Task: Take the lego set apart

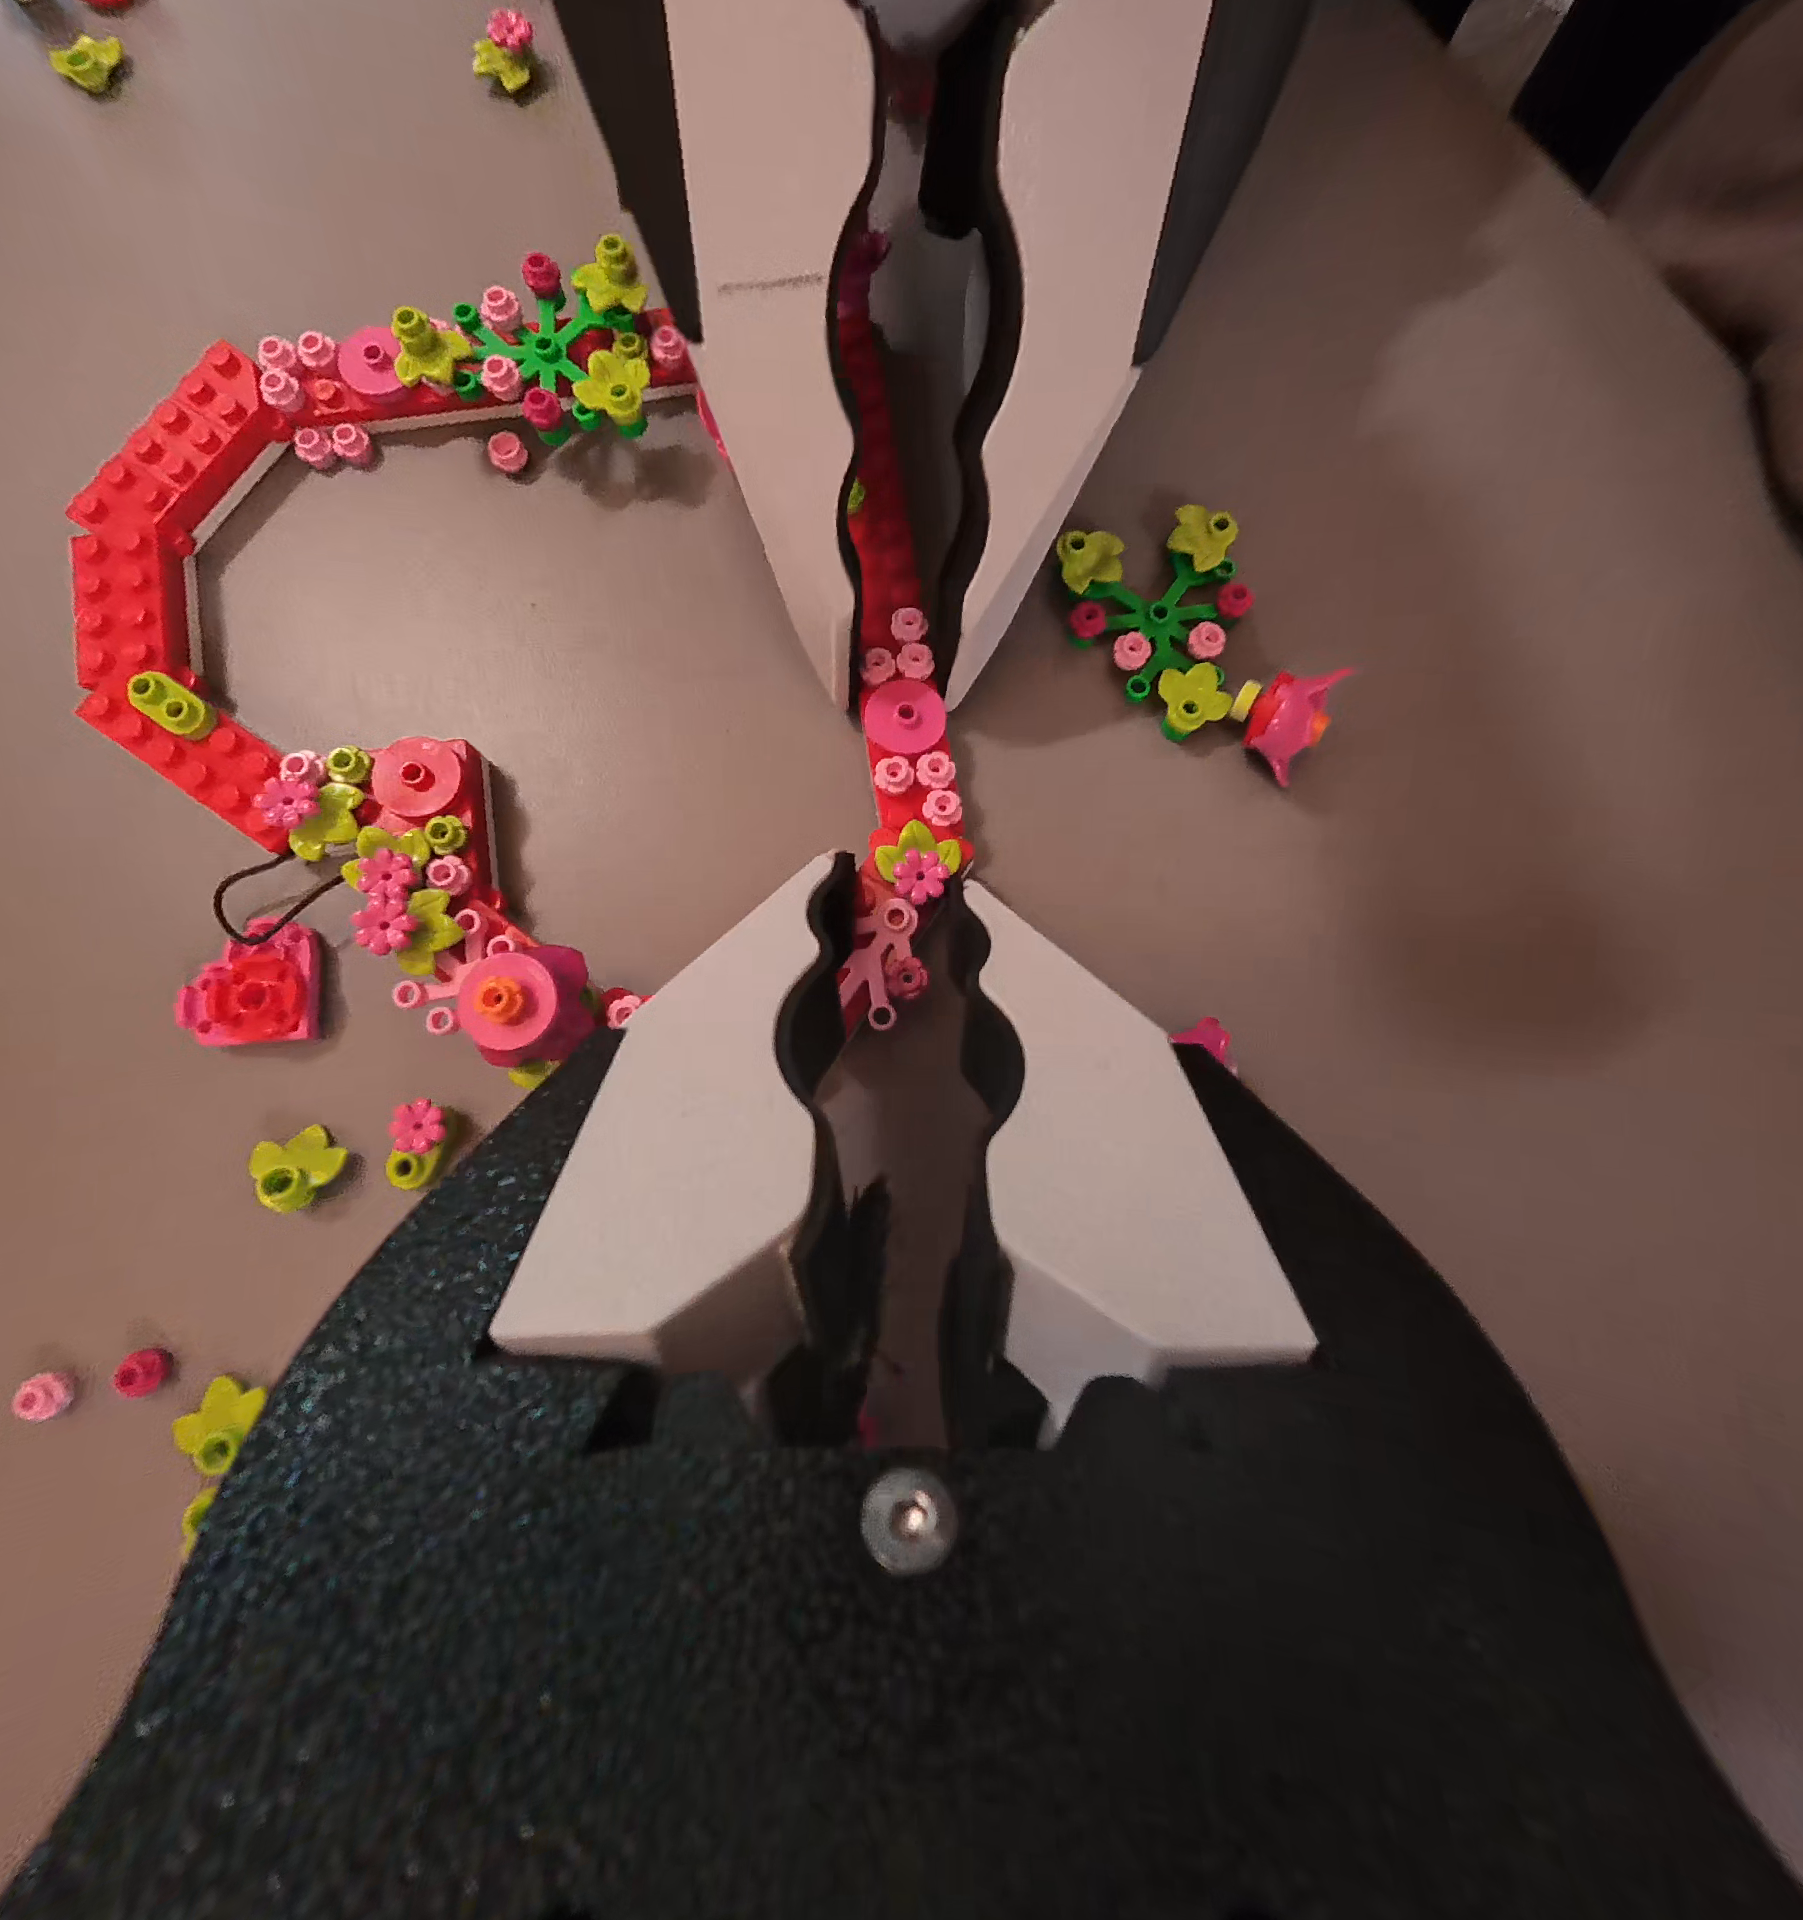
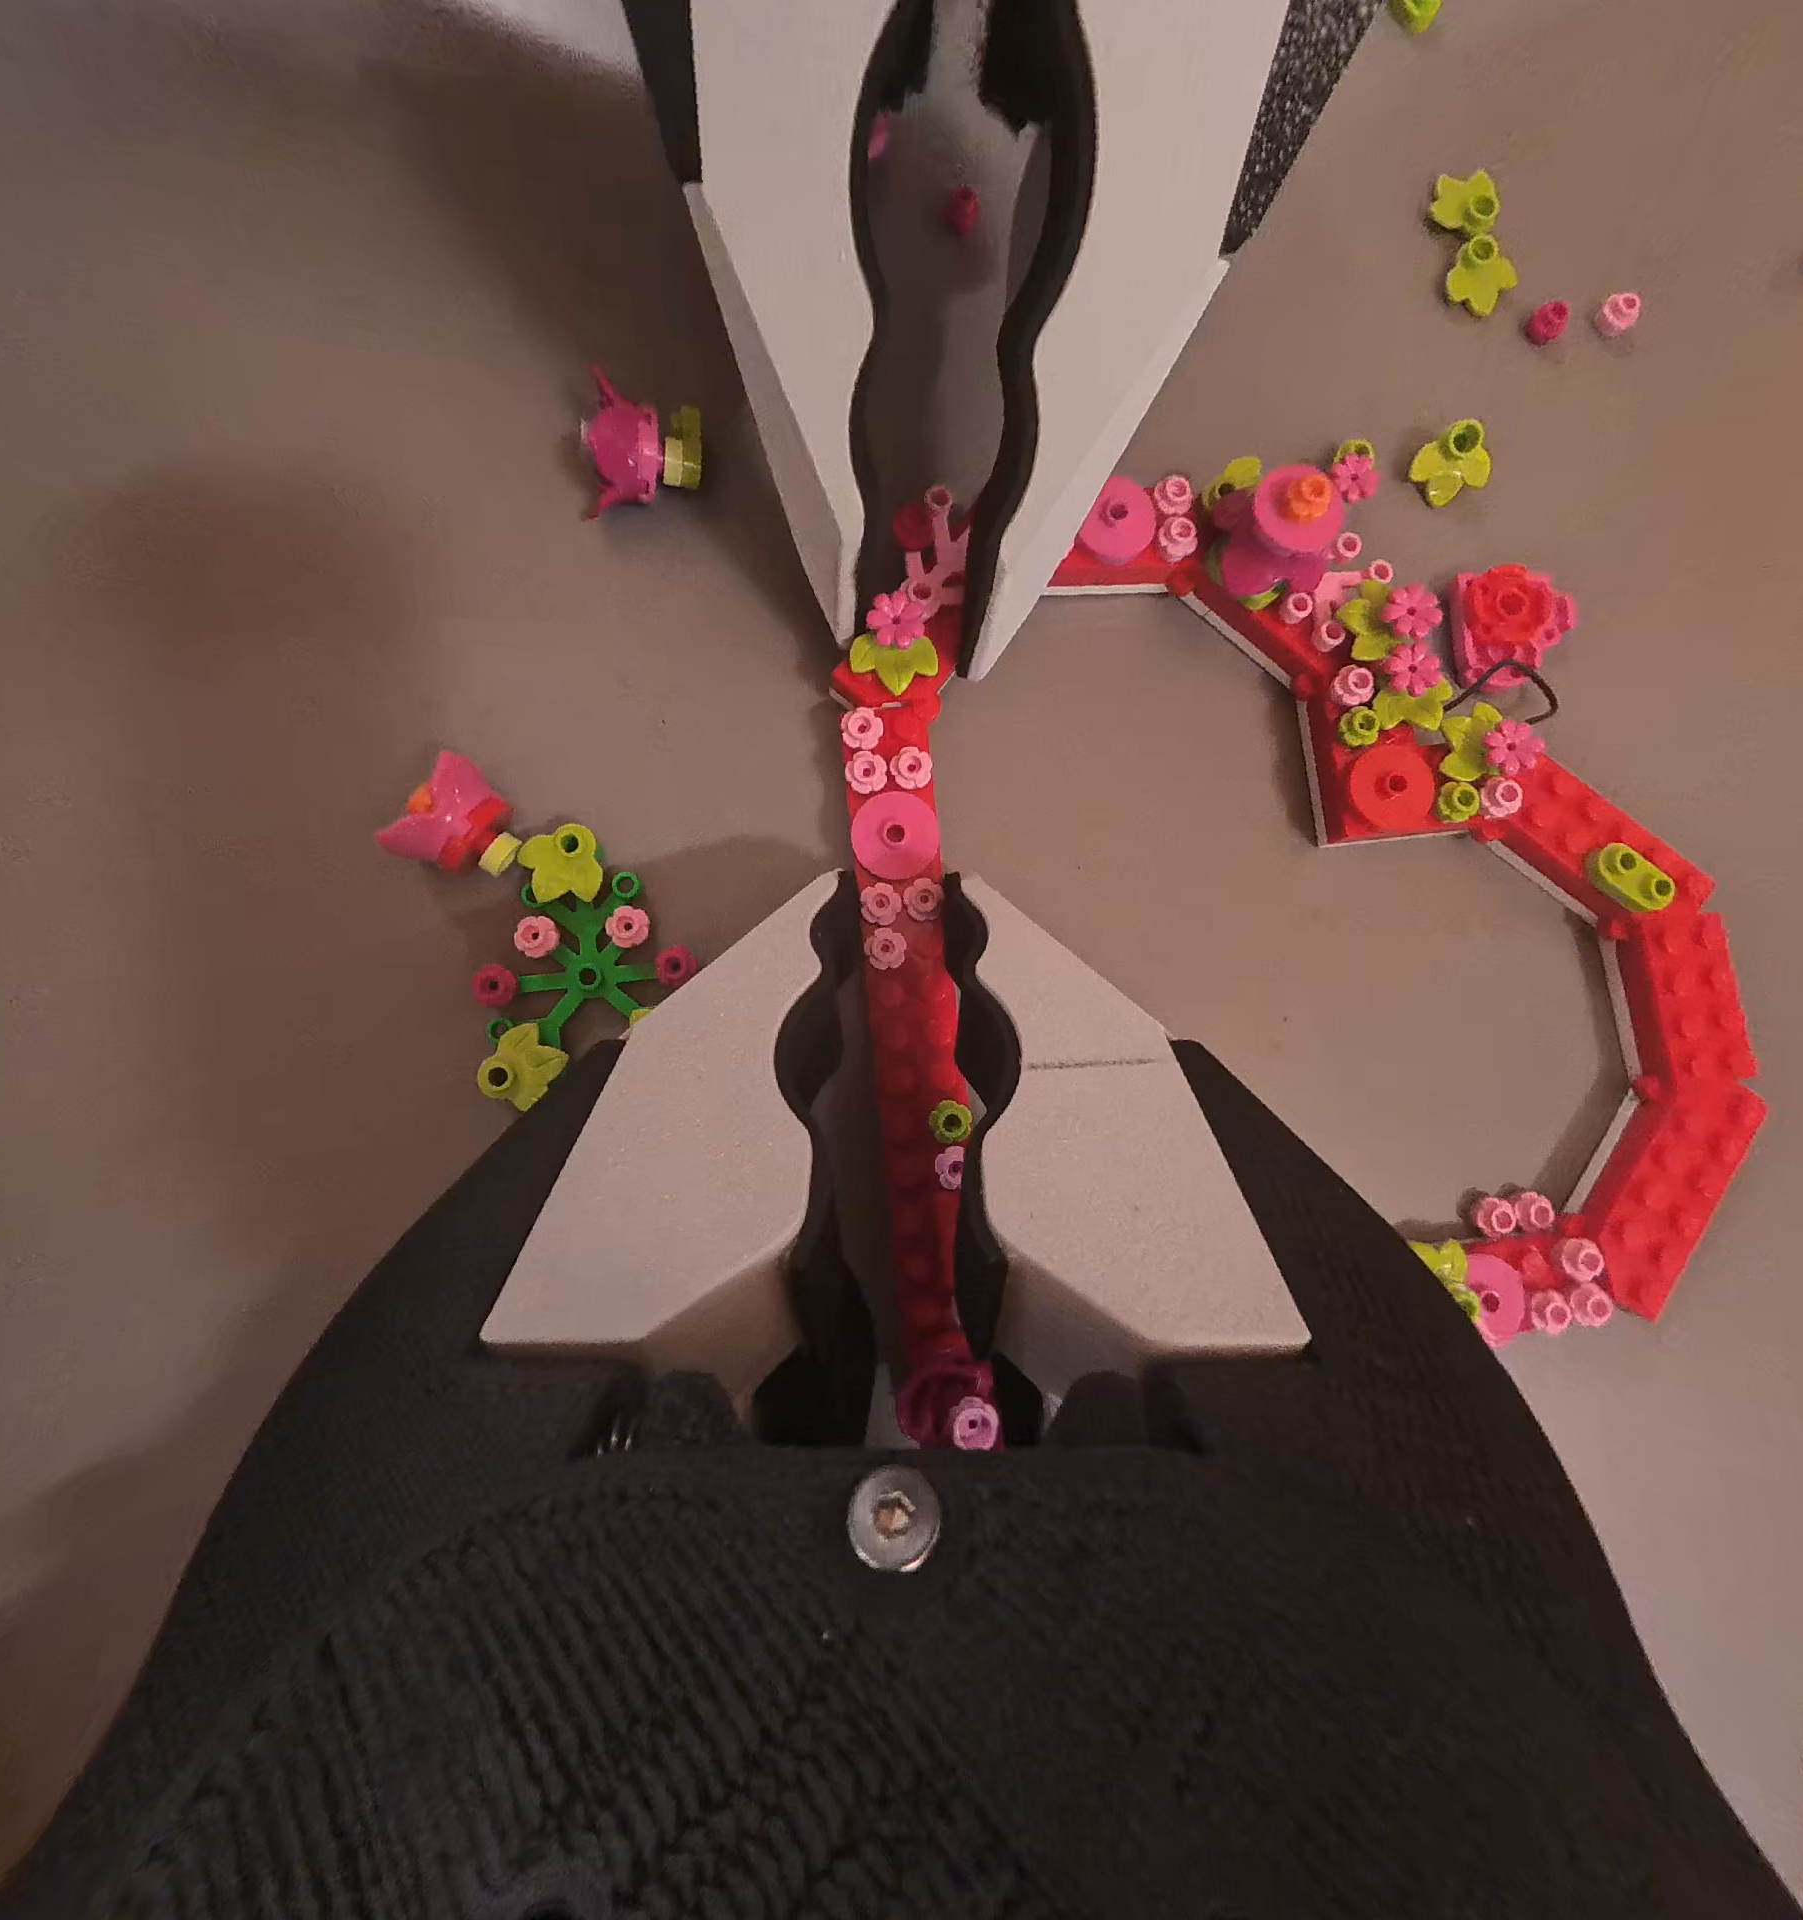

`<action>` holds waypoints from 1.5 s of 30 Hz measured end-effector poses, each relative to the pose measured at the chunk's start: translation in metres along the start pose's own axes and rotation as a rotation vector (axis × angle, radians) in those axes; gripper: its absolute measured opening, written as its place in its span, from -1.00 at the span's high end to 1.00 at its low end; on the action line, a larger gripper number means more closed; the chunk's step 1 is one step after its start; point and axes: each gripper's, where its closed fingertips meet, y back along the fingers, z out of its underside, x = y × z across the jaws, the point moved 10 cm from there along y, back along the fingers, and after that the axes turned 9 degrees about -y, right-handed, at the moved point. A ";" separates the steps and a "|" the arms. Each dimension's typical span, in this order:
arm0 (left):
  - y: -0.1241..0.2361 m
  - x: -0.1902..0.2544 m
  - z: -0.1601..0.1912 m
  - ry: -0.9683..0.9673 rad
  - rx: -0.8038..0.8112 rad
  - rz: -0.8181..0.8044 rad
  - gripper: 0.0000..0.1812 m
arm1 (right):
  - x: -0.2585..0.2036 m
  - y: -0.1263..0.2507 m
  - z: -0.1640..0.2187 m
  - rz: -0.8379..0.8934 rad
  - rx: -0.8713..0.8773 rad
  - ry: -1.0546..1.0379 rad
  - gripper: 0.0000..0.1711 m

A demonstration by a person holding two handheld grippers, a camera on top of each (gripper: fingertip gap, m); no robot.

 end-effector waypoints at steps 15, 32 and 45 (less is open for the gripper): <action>0.027 -0.004 -0.011 0.136 0.123 -0.008 0.93 | -0.001 0.002 0.004 -0.011 0.023 -0.019 0.81; 0.011 0.013 -0.017 0.022 -0.210 -0.166 0.59 | -0.004 -0.002 0.000 -0.059 0.080 -0.108 0.61; 0.003 0.003 -0.016 -0.049 -0.342 -0.047 0.74 | -0.010 -0.015 -0.016 -0.007 0.025 -0.069 0.81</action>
